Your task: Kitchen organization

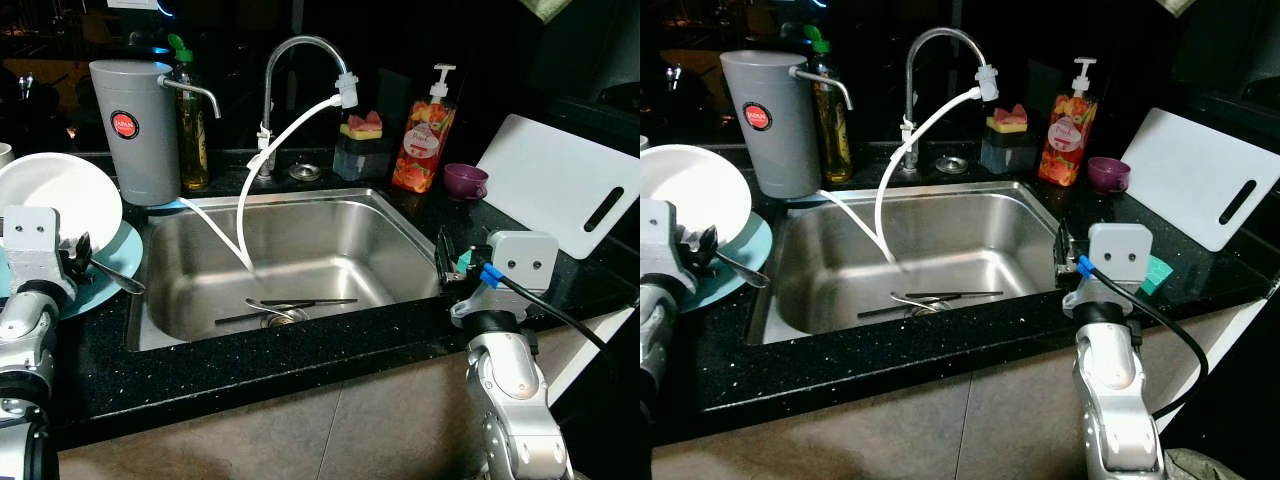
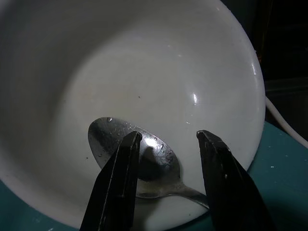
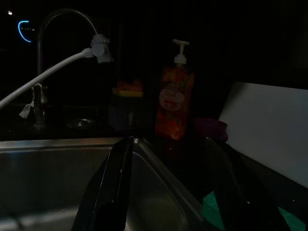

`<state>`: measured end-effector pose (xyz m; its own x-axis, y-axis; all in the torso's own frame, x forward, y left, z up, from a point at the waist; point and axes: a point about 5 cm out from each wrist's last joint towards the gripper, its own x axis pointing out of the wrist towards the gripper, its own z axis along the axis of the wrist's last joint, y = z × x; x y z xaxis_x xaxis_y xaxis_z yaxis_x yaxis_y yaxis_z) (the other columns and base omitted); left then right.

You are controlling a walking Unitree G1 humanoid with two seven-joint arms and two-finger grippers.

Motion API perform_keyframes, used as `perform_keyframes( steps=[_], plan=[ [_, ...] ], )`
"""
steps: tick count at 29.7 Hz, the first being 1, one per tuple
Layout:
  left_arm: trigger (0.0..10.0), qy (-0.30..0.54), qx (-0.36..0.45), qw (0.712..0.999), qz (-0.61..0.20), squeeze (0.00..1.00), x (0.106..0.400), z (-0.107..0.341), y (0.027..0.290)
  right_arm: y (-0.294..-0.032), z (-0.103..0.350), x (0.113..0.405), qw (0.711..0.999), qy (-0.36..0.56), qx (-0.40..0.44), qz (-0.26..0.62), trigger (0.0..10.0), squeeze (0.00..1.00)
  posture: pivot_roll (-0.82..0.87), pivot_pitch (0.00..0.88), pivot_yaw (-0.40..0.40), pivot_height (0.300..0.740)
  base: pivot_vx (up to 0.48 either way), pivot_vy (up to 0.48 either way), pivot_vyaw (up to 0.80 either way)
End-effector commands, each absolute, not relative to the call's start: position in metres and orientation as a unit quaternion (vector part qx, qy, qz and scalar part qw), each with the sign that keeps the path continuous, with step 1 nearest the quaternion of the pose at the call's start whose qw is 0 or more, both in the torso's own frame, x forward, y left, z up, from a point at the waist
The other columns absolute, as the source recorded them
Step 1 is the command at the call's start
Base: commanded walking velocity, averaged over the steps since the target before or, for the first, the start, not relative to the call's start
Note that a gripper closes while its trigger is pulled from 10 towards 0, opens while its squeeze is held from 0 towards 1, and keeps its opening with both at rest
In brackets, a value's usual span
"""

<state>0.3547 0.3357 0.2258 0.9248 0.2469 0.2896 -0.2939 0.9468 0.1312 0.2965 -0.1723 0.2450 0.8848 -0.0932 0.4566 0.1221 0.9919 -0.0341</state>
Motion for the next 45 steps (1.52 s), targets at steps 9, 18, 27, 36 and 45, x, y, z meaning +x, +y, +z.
perform_keyframes(
  steps=[9,18,27,36,45],
  plan=[
    [10.0,-0.076,0.076,0.983,0.148,0.00,0.360,0.206,0.329,-0.175,0.244,0.297,0.971,-0.228,-0.033,-0.056,10.0,0.00,0.03,0.091,-0.118,0.740,0.000,0.000,0.00],
    [10.0,-0.071,0.081,0.979,0.176,0.00,0.361,0.218,0.338,-0.176,0.245,0.294,0.971,-0.229,-0.035,-0.060,10.0,0.00,0.02,0.094,-0.113,0.740,0.000,0.000,0.00],
    [10.0,-0.052,0.085,0.978,0.186,0.00,0.358,0.212,0.343,-0.175,0.245,0.294,0.971,-0.229,-0.035,-0.060,10.0,0.00,0.02,0.097,-0.111,0.740,0.000,0.000,0.00],
    [10.0,-0.035,0.090,0.977,0.190,0.00,0.358,0.208,0.342,-0.176,0.244,0.294,0.971,-0.228,-0.034,-0.062,10.0,0.00,0.02,0.097,-0.108,0.740,0.000,0.000,0.00],
    [10.0,-0.035,0.089,0.978,0.185,0.00,0.361,0.209,0.339,-0.177,0.245,0.294,0.971,-0.228,-0.034,-0.063,10.0,0.00,0.02,0.099,-0.107,0.740,0.000,0.000,0.00]
  ],
)
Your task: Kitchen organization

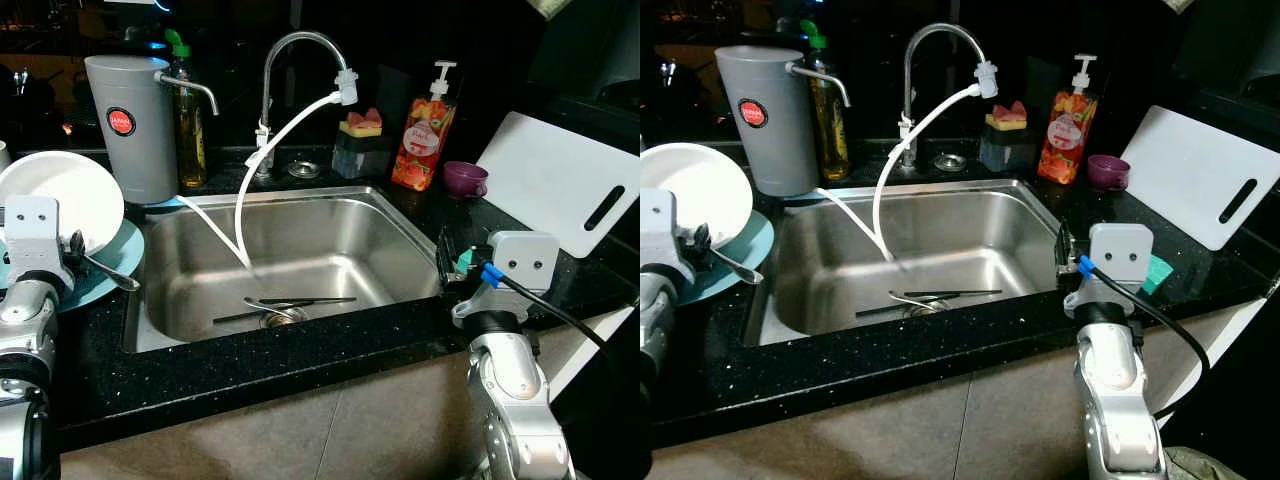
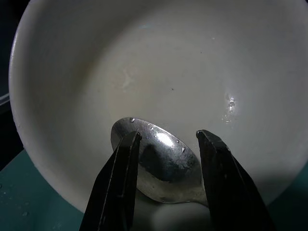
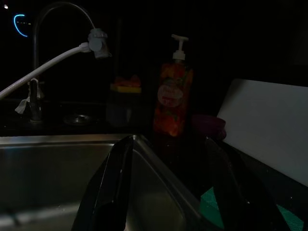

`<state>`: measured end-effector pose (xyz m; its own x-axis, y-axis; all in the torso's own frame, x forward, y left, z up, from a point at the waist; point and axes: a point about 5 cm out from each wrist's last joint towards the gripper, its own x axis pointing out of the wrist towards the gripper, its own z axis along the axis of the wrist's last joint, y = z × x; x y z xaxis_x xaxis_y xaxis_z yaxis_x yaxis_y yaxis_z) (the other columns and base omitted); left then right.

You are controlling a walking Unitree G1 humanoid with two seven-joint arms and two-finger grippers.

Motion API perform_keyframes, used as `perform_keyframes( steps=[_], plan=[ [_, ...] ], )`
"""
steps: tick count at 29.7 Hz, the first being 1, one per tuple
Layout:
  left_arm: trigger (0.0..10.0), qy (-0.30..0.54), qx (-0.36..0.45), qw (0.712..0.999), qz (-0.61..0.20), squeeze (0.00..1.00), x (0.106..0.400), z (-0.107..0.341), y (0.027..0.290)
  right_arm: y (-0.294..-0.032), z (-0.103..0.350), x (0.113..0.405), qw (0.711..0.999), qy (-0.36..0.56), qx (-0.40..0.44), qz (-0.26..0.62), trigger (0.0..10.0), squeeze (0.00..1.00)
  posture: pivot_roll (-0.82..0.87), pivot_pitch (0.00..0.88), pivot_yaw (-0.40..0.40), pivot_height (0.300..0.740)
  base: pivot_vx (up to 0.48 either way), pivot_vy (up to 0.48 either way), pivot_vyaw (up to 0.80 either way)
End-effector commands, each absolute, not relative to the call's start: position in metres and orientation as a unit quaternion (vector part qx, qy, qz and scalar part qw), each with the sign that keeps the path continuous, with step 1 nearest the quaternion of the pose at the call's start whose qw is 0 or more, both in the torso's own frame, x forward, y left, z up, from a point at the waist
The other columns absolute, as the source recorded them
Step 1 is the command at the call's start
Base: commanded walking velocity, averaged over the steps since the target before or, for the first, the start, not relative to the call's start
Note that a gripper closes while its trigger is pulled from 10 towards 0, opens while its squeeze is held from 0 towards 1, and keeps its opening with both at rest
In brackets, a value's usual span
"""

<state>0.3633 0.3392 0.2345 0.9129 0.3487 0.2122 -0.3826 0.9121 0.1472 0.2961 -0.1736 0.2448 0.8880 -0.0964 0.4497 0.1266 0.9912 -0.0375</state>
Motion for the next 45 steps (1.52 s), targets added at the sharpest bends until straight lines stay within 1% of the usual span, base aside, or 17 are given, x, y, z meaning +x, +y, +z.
perform_keyframes(
  steps=[1,11,13,16,24,27,32,45],
  plan=[
    [10.0,-0.036,0.088,0.978,0.184,0.00,0.361,0.209,0.338,-0.177,0.245,0.294,0.971,-0.228,-0.034,-0.063,10.0,0.00,0.02,0.099,-0.107,0.740,0.000,0.000,0.00],
    [10.0,-0.053,0.070,0.983,0.161,0.00,0.366,0.213,0.329,-0.176,0.245,0.294,0.971,-0.228,-0.033,-0.063,10.0,0.00,0.02,0.099,-0.106,0.740,0.000,0.000,0.00],
    [10.0,-0.068,0.066,0.987,0.132,0.00,0.369,0.210,0.318,-0.176,0.244,0.294,0.971,-0.228,-0.031,-0.063,10.0,0.00,0.02,0.099,-0.106,0.740,0.000,0.000,0.00],
    [10.0,-0.078,0.062,0.988,0.117,0.00,0.369,0.205,0.312,-0.175,0.243,0.294,0.972,-0.227,-0.030,-0.063,10.0,0.00,0.03,0.104,-0.106,0.740,0.000,0.000,0.00],
    [10.0,-0.103,0.056,0.988,0.097,0.00,0.366,0.205,0.310,-0.174,0.244,0.296,0.972,-0.226,-0.029,-0.059,10.0,0.00,0.04,0.105,-0.113,0.740,0.000,0.000,0.00],
    [10.0,-0.109,0.057,0.988,0.090,0.00,0.365,0.203,0.309,-0.173,0.244,0.296,0.972,-0.226,-0.029,-0.057,10.0,0.00,0.06,0.104,-0.114,0.740,0.000,0.000,0.00],
    [10.0,-0.116,0.086,0.988,0.054,0.00,0.363,0.198,0.299,-0.171,0.243,0.297,0.972,-0.227,-0.026,-0.053,10.0,0.00,0.06,0.104,-0.114,0.740,0.000,0.000,0.00],
    [10.0,-0.092,0.105,0.990,0.036,0.00,0.365,0.185,0.289,-0.171,0.243,0.297,0.972,-0.227,-0.026,-0.054,10.0,0.00,0.05,0.102,-0.110,0.740,0.000,0.000,0.00]
  ],
)
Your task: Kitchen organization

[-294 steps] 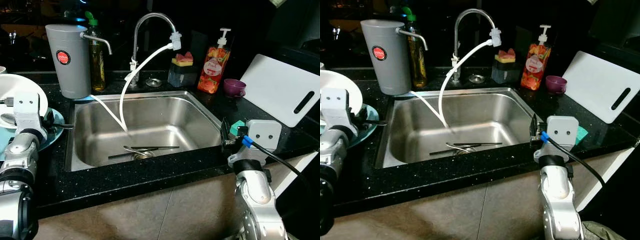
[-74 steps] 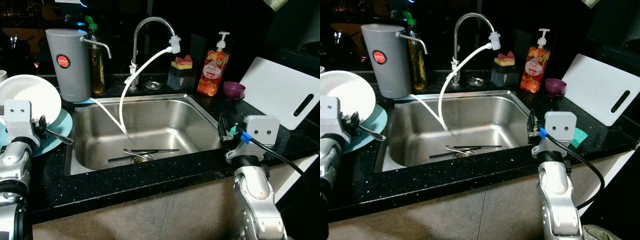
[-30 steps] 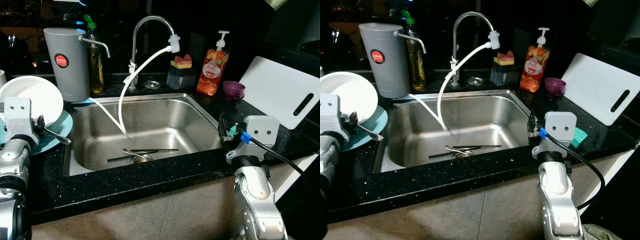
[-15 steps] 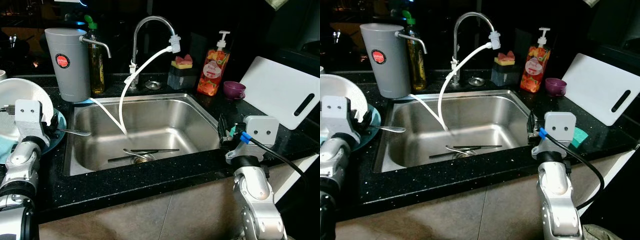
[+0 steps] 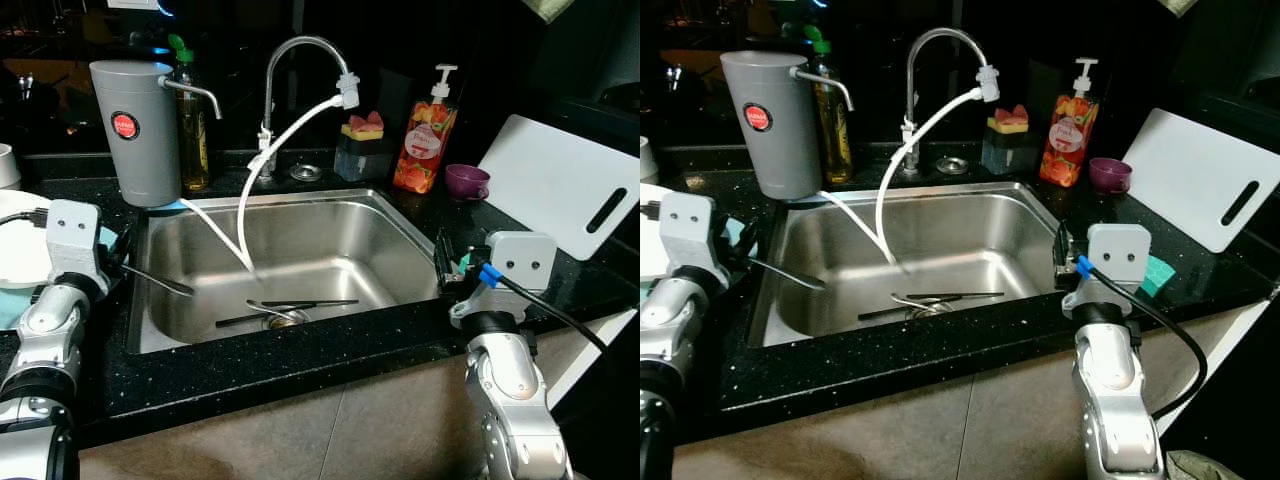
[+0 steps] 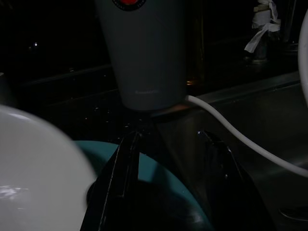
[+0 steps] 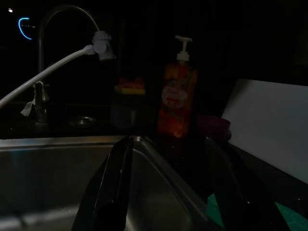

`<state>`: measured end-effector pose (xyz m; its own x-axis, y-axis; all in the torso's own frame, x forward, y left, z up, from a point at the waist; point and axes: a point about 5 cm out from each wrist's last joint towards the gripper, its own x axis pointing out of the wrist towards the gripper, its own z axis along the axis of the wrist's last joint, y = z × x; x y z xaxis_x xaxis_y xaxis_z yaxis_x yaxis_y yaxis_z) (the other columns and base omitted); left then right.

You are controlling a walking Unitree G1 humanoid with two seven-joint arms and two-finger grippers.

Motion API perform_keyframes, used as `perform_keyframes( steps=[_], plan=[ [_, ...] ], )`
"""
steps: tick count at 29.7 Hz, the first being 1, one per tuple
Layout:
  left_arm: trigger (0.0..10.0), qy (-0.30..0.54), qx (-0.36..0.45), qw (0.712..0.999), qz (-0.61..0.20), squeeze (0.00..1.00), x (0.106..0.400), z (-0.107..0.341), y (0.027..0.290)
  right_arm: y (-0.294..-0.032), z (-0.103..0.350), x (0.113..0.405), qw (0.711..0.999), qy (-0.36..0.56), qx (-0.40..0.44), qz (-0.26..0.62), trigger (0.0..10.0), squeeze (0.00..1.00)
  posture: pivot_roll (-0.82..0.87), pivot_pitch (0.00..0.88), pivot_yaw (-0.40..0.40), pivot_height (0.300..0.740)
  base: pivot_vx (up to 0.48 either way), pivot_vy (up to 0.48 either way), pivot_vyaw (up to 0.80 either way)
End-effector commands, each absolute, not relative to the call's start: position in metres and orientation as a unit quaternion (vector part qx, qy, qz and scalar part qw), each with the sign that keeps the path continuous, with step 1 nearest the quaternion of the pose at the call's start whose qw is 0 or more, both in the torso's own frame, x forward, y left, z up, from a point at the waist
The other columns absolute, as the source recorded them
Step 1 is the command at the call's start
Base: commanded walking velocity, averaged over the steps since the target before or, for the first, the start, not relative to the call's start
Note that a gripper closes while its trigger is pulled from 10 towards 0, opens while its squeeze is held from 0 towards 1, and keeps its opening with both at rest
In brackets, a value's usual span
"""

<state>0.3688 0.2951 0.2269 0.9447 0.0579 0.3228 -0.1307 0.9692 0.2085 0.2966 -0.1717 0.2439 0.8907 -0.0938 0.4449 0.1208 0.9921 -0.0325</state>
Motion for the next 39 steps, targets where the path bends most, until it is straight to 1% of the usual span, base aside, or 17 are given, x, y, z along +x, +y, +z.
perform_keyframes(
  steps=[1,8,14,17,22,28,39],
  plan=[
    [10.0,-0.089,0.110,0.989,0.035,0.00,0.364,0.184,0.289,-0.171,0.243,0.297,0.972,-0.227,-0.026,-0.055,10.0,0.00,0.05,0.103,-0.109,0.740,0.000,0.000,0.00],
    [10.0,-0.089,0.110,0.989,0.035,0.00,0.364,0.184,0.289,-0.172,0.243,0.296,0.972,-0.226,-0.027,-0.056,10.0,0.00,0.05,0.103,-0.109,0.740,0.000,0.000,0.00],
    [10.0,-0.121,0.101,0.986,0.056,0.00,0.365,0.206,0.299,-0.172,0.244,0.298,0.972,-0.227,-0.026,-0.055,10.0,0.00,0.06,0.097,-0.113,0.740,0.000,0.000,0.00],
    [10.0,-0.129,0.105,0.983,0.074,0.00,0.363,0.215,0.309,-0.171,0.244,0.298,0.972,-0.228,-0.026,-0.053,10.0,0.00,0.06,0.095,-0.113,0.740,0.000,0.000,0.00],
    [10.0,-0.117,0.104,0.981,0.111,0.00,0.358,0.219,0.327,-0.171,0.245,0.298,0.971,-0.230,-0.026,-0.053,10.0,0.00,0.06,0.095,-0.113,0.740,0.000,0.000,0.00],
    [10.0,-0.095,0.097,0.981,0.142,0.00,0.358,0.219,0.335,-0.171,0.246,0.299,0.971,-0.232,-0.028,-0.053,10.0,0.00,0.05,0.088,-0.115,0.740,0.000,0.000,0.00],
    [10.0,-0.075,0.094,0.981,0.152,0.00,0.357,0.211,0.337,-0.174,0.247,0.297,0.971,-0.232,-0.031,-0.056,10.0,0.00,0.04,0.088,-0.115,0.740,0.000,0.000,0.00]
  ],
)
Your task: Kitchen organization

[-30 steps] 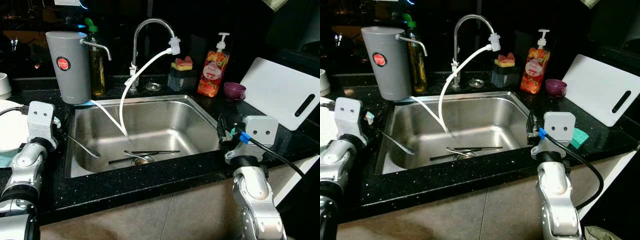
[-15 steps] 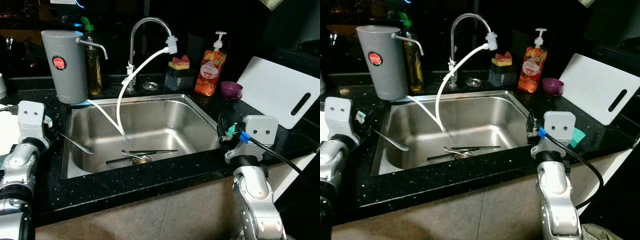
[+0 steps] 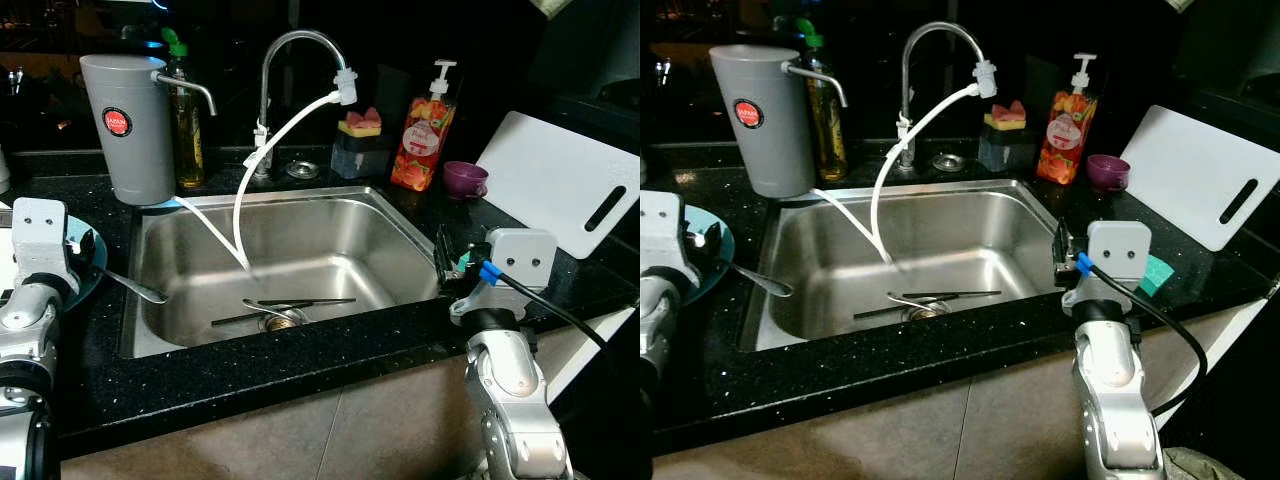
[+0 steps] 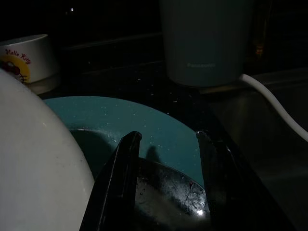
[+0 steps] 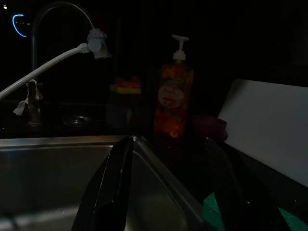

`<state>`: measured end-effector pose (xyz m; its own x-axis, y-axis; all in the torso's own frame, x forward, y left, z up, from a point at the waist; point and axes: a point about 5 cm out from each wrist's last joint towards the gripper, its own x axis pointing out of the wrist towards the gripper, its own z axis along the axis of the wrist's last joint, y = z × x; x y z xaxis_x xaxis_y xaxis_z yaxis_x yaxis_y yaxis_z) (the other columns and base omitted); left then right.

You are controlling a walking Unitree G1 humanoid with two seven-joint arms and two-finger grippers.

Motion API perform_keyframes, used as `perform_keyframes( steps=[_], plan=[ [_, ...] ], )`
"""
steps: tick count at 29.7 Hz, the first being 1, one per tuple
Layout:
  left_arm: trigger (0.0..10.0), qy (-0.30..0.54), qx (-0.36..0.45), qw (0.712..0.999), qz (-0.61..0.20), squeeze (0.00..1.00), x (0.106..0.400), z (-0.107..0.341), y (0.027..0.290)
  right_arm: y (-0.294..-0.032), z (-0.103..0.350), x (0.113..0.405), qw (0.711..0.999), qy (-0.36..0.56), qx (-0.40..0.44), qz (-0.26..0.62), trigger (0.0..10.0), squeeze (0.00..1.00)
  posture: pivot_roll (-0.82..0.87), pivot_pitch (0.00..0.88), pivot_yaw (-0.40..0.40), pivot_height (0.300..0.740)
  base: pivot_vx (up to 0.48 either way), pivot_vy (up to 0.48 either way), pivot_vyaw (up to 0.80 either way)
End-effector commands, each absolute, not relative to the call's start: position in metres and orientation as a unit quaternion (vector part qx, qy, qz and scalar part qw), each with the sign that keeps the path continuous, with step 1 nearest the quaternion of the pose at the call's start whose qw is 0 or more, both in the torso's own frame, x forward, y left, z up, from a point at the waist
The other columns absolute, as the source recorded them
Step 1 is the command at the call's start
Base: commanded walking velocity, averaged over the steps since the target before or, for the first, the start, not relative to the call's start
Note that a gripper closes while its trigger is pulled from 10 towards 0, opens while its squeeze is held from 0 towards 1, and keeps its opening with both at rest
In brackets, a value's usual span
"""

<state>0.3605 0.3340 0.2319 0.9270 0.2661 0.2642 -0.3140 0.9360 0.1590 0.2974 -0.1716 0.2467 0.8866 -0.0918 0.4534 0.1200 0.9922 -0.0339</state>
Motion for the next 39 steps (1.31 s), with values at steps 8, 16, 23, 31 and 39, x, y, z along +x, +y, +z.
perform_keyframes(
  steps=[8,16,23,31,39],
  plan=[
    [10.0,-0.072,0.094,0.984,0.137,0.00,0.356,0.200,0.332,-0.173,0.247,0.297,0.971,-0.233,-0.030,-0.054,10.0,0.00,0.04,0.088,-0.116,0.740,0.000,0.000,0.00],
    [10.0,-0.068,0.094,0.984,0.138,0.00,0.355,0.198,0.331,-0.172,0.247,0.298,0.971,-0.232,-0.030,-0.052,10.0,0.00,0.04,0.092,-0.121,0.740,0.000,0.000,0.00],
    [10.0,-0.074,0.091,0.984,0.130,0.00,0.360,0.204,0.327,-0.173,0.246,0.297,0.971,-0.232,-0.029,-0.055,10.0,0.00,0.04,0.094,-0.113,0.740,0.000,0.000,0.00],
    [10.0,-0.065,0.087,0.985,0.136,0.00,0.363,0.202,0.323,-0.173,0.246,0.297,0.971,-0.231,-0.030,-0.055,10.0,0.00,0.03,0.095,-0.118,0.740,0.000,0.000,0.00],
    [10.0,-0.061,0.082,0.985,0.136,0.00,0.369,0.206,0.317,-0.173,0.247,0.297,0.971,-0.233,-0.031,-0.055,10.0,0.00,0.03,0.096,-0.114,0.740,0.000,0.000,0.00]
  ],
)
